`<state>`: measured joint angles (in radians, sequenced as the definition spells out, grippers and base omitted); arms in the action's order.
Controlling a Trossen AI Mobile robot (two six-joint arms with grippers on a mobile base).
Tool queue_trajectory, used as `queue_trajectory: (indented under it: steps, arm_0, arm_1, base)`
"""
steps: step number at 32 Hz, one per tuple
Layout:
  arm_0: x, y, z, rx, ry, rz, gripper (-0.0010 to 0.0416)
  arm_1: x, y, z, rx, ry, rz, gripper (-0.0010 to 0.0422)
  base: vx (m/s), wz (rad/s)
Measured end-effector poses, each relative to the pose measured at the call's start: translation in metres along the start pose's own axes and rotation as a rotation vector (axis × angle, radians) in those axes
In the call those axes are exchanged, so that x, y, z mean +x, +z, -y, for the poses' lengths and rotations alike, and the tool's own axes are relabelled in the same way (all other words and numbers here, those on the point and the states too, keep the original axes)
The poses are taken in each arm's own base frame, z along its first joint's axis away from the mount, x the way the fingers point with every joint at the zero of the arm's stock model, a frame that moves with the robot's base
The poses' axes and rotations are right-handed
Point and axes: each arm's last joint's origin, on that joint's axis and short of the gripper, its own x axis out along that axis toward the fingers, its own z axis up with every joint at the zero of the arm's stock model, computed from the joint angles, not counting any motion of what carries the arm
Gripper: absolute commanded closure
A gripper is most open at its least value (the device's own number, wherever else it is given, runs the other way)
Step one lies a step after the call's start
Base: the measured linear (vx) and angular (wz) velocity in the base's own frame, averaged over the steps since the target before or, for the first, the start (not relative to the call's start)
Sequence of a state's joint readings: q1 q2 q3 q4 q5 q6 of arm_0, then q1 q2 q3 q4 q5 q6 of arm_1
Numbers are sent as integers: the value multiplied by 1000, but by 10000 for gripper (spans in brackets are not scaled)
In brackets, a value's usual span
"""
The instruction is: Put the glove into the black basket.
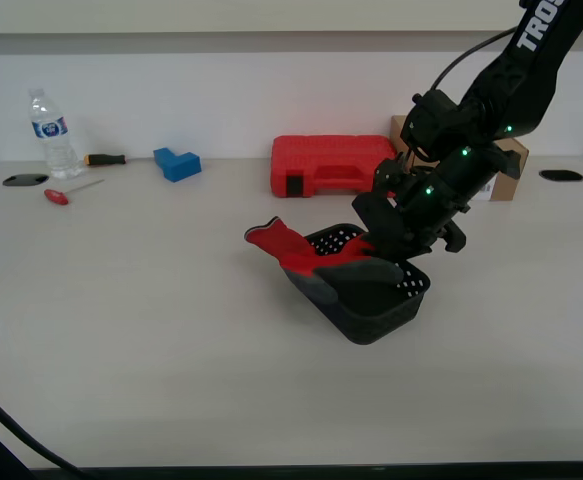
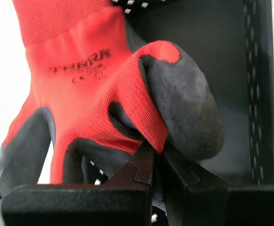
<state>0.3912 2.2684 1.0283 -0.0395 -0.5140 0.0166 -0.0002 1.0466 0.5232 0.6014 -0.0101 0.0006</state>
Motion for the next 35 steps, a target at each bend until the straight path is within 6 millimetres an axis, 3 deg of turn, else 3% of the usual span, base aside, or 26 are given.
queue_trajectory:
  steps: [11,24,28,29,32,35]
  arm_0:
    - [-2,21,-3,-89,10,13,404]
    - [-4,24,-2,-59,21,9,402]
    - [-3,22,-2,-34,31,-7,291]
    - [-3,20,-1,-34,3,-18,243]
    - [-3,21,0,-73,-34,-18,202]
    - [-3,22,0,-92,-37,-14,190]
  arm_1:
    - [0,0,0,0,0,-1,412]
    - [0,0,0,0,0,-1,412]
    - [0,0,0,0,0,-1,412]
    - [0,0,0,0,0,-1,412]
    - [0,0,0,0,0,-1,412]
    - [0,0,0,0,0,-1,412]
  base:
    - [0,0]
    - [0,0]
    - [0,0]
    - [0,0]
    - [0,0]
    - [0,0]
